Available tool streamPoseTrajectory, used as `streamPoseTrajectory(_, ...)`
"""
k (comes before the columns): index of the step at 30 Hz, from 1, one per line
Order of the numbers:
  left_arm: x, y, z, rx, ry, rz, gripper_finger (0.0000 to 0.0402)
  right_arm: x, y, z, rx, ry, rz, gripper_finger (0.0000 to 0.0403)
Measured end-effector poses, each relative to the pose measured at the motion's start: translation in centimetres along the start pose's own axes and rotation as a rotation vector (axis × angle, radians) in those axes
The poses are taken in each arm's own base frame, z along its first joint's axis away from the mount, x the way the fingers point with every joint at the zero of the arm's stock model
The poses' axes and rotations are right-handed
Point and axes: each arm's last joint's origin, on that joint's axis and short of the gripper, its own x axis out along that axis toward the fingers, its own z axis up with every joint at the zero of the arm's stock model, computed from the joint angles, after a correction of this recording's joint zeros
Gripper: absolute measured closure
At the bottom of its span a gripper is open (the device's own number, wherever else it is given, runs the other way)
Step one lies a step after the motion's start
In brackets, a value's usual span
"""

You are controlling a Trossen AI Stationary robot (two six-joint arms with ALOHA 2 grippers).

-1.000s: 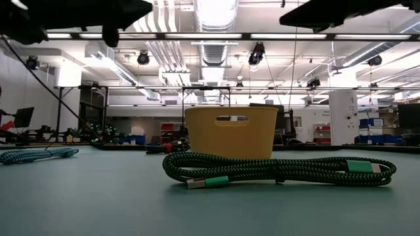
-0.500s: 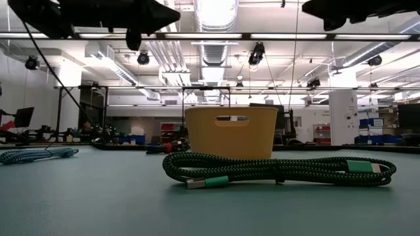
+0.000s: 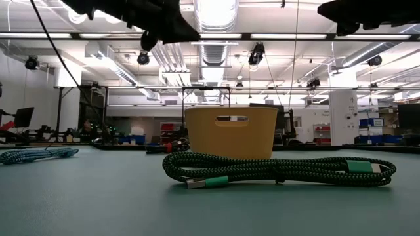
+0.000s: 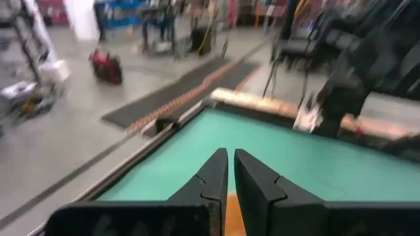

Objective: Pick and place USB-C Cables
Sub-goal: Put the light blue charger cable into the yellow bin

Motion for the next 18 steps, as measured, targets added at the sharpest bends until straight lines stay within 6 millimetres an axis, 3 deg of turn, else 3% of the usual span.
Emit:
streamPoseTrajectory(8,0.2,0.3,0.9,-0.006,0.251,0.071,0.0389,-2.0,-0.7,0.0,-0.048,-0.092,-0.034,0.0360)
streamPoseTrajectory(18,-0.6,0.8,0.4,-0.097,0.493,0.177,0.0389,-2.3,-1.1,-0.1,-0.136,-0.053,-0.135,0.0360)
